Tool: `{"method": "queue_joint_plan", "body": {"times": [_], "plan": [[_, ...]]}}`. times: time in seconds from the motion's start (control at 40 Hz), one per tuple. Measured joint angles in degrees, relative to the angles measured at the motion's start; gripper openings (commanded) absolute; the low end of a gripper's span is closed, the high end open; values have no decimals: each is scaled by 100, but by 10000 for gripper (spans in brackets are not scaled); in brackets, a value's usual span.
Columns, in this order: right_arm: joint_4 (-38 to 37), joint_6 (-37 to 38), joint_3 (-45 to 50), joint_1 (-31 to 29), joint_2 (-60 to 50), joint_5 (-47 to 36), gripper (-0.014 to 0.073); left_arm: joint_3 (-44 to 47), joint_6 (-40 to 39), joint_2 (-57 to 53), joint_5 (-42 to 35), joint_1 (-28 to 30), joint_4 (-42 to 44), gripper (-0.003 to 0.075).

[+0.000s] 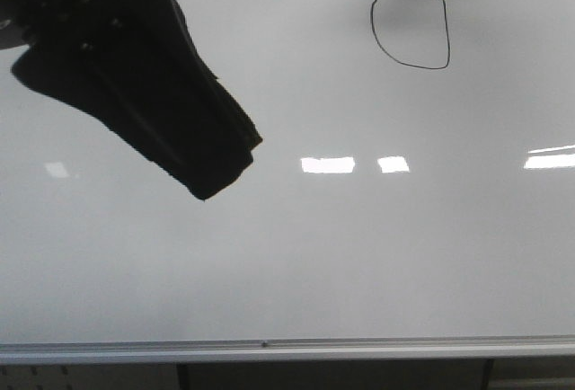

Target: Write number 0 on whiteboard

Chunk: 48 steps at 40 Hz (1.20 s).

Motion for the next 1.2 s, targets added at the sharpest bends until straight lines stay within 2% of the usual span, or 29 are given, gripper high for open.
{"method": "queue_joint_plan", "body": {"times": [0.25,0.45,0.624,0.849,0.999,1.049,1.099,1.174,1.199], "plan": [[60,0,0,403,22,-371,-59,0,0,0,0,0,0,-20],[89,0,0,584,230,-284,-59,0,0,0,0,0,0,-20],[385,0,0,588,344,228,-61,0,0,0,0,0,0,-20],[1087,-131,-614,588,155,1707,-61,0,0,0,0,0,0,-20],[1293,-168,-876,588,28,1895,-61,0,0,0,-43,0,0,-13],[1315,-168,-864,588,-17,1925,-61,0,0,0,-70,0,0,15],[1399,-168,-761,588,-87,1925,-61,0,0,0,-82,0,-4,77],[1547,-168,-442,588,-280,1925,-61,0,0,0,-107,0,-4,207],[1582,-179,-277,588,-347,1925,-61,0,0,0,-118,0,-4,283]]}}
